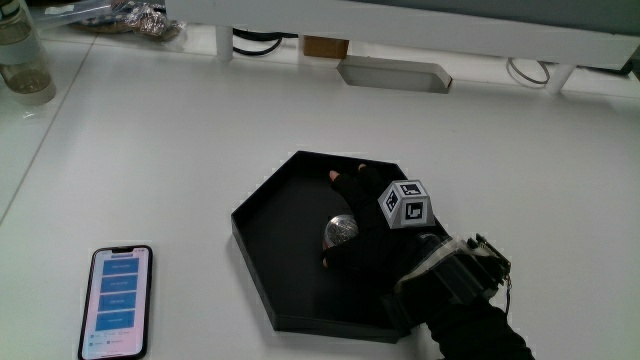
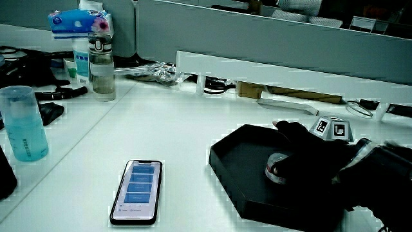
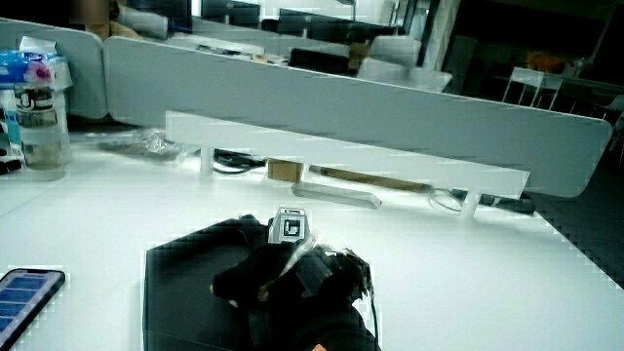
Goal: Pick paper clip from plate
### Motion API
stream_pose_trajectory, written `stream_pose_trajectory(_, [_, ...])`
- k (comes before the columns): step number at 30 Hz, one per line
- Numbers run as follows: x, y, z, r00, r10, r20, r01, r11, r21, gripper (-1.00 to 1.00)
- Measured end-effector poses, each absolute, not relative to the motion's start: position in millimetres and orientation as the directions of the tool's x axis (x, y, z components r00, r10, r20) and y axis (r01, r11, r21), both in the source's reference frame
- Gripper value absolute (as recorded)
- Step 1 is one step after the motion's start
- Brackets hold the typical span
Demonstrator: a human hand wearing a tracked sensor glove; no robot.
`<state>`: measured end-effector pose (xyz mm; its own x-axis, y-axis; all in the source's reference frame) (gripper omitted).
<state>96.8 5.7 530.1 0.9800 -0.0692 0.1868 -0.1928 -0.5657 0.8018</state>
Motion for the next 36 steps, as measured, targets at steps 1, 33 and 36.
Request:
stream_pose_trajectory(1, [96.7, 6.2, 531.0, 0.982, -0.067, 0.174, -0.181, -0.564, 0.806, 0.00])
stream_pose_trajectory(33, [84.0, 9.4, 542.1, 0.986, -0.117, 0.120, -0.164, -0.530, 0.832, 1.00])
stream_pose_trajectory(36, [86.4, 2.8, 530.2, 0.981, -0.096, 0.169, -0.193, -0.558, 0.807, 1.00])
